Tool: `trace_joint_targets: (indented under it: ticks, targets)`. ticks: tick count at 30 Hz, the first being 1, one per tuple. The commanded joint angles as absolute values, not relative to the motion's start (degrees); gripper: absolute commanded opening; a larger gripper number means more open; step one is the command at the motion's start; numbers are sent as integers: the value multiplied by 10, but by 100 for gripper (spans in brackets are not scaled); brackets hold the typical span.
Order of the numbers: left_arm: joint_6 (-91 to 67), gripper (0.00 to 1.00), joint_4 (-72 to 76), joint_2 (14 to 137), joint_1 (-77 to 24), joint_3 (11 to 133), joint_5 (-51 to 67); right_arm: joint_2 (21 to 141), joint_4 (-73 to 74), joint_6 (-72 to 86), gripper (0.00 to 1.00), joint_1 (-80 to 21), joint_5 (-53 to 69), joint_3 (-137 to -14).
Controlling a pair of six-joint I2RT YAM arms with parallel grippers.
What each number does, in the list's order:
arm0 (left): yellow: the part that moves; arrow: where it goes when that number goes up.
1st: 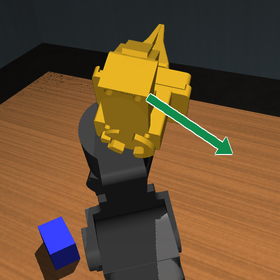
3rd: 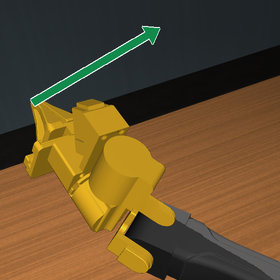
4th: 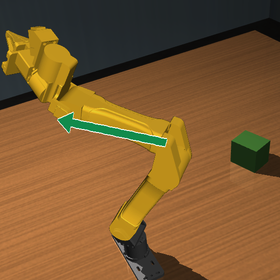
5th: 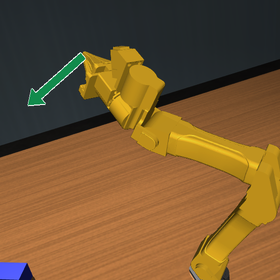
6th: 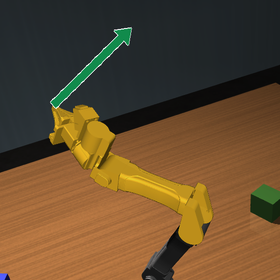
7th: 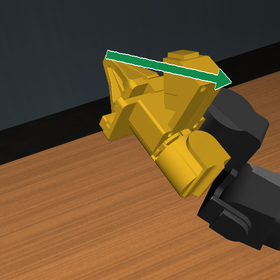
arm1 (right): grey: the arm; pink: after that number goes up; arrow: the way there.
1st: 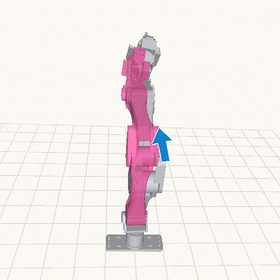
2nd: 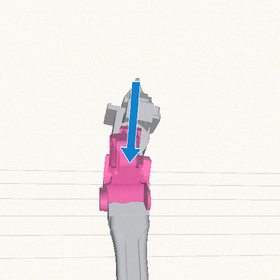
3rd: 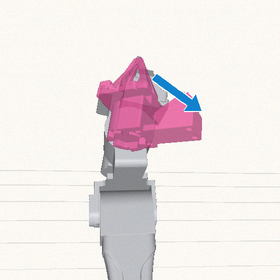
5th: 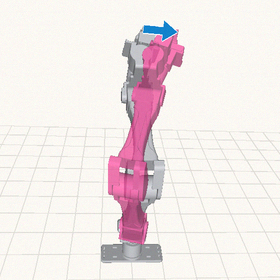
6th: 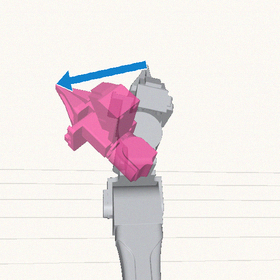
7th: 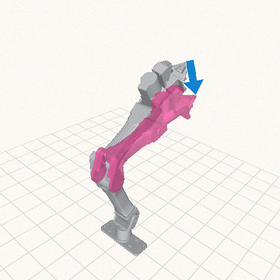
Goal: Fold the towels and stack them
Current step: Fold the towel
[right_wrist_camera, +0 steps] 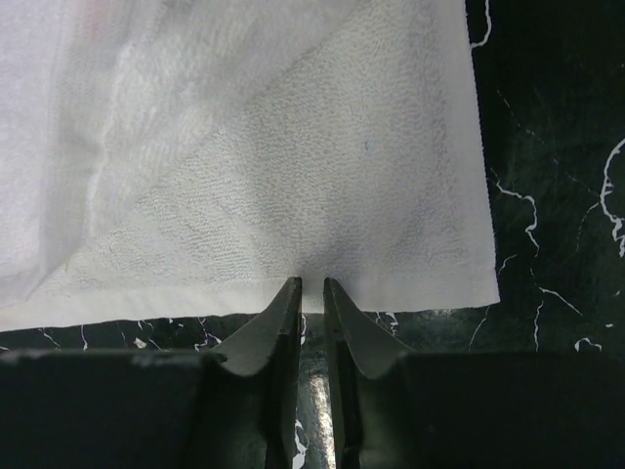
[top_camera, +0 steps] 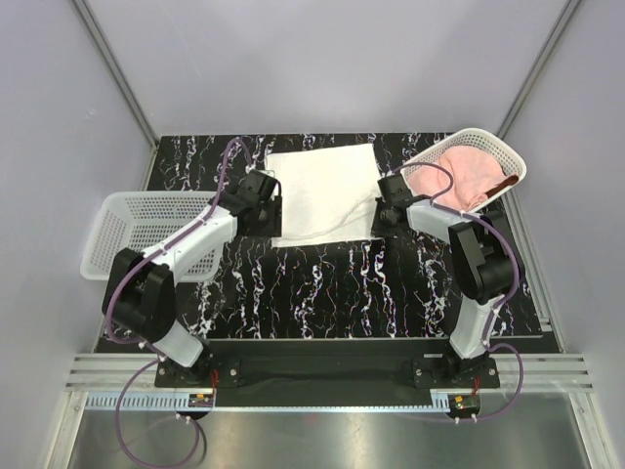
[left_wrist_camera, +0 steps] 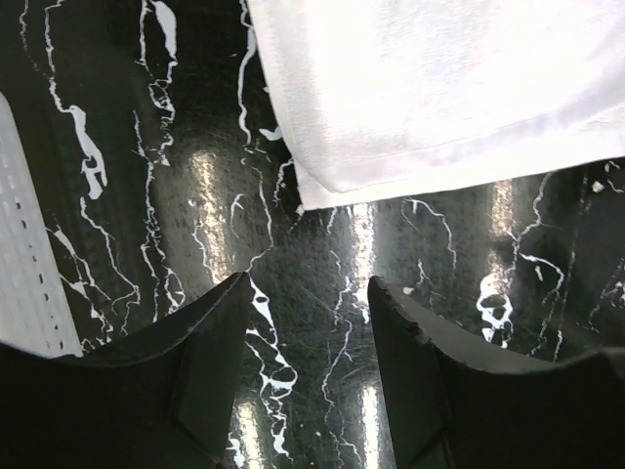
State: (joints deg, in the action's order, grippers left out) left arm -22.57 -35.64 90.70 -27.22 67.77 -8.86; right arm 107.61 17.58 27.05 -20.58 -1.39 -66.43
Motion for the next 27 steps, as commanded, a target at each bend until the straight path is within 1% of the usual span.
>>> trace_joint_targets:
  ticks: [1,8,12,15,16,19,20,23,27]
  targets:
    - [-237,56,-329,904,-281,659,-70,1060,203,298,22,-219,-16,-621]
    - [-268,56,-332,842,-282,607,-72,972,235,344,22,-274,-38,-542]
    - [-275,56,-325,808,-281,578,-62,894,237,379,24,-288,-29,-457]
    - [-281,58,-305,800,-280,562,-39,840,250,390,29,-288,-35,-447]
    - [-283,58,-299,809,-279,561,-32,831,257,392,32,-288,-44,-455]
    - [-280,58,-294,846,-271,582,-32,819,301,390,38,-287,-73,-518]
    - [-279,58,-294,857,-267,588,-27,830,307,389,43,-287,-83,-553]
    - [-279,58,-289,893,-255,612,-4,866,327,374,46,-285,-122,-627]
    - [-282,58,-286,927,-248,625,20,967,347,348,48,-269,-141,-710]
